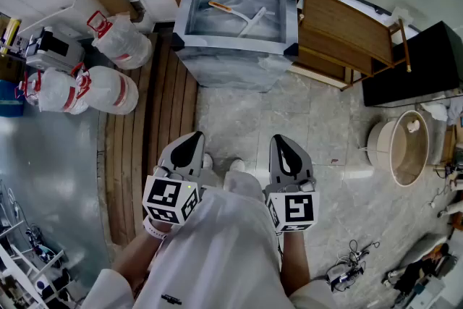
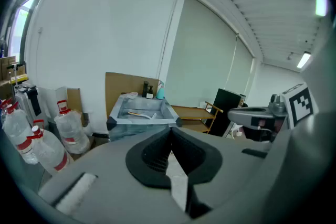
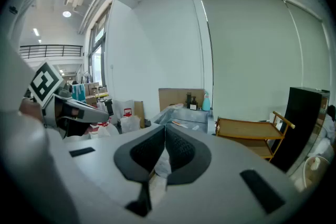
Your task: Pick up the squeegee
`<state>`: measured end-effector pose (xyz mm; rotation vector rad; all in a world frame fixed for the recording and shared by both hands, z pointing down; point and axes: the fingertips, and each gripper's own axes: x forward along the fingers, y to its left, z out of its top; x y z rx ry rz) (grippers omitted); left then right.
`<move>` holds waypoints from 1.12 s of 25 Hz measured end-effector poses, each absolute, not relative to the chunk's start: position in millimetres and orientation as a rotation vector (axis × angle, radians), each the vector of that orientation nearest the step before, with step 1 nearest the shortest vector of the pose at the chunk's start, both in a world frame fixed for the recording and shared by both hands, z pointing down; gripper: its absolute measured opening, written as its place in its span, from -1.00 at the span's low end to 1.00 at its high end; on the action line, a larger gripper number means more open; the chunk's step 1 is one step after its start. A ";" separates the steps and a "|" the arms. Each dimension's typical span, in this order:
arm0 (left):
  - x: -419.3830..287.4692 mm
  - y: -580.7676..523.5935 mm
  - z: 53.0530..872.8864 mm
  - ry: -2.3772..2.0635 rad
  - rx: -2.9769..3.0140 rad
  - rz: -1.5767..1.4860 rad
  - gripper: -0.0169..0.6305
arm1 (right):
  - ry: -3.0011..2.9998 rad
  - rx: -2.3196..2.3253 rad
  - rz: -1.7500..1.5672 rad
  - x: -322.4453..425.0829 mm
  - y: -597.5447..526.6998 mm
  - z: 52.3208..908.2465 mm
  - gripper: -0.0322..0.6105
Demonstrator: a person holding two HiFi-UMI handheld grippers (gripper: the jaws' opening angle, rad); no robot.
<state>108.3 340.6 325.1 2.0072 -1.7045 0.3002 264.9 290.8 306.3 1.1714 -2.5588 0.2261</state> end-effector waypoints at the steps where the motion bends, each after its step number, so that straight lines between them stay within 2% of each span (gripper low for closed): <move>1: 108.1 342.0 323.6 -1.708 2.027 0.310 -0.93 | -2.566 1.170 0.226 261.6 292.6 306.4 -0.88; 7: 99.2 355.3 309.2 -1.740 2.081 0.350 -0.93 | -2.580 1.205 0.268 247.3 303.4 307.5 -0.88; 17: 80.8 374.0 305.7 -1.793 2.018 0.348 -0.93 | -2.595 1.292 0.281 264.7 301.6 303.5 -0.88; 28: 98.7 373.9 319.2 -1.809 1.949 0.376 -0.93 | -2.624 1.276 0.336 285.2 298.1 319.6 -0.88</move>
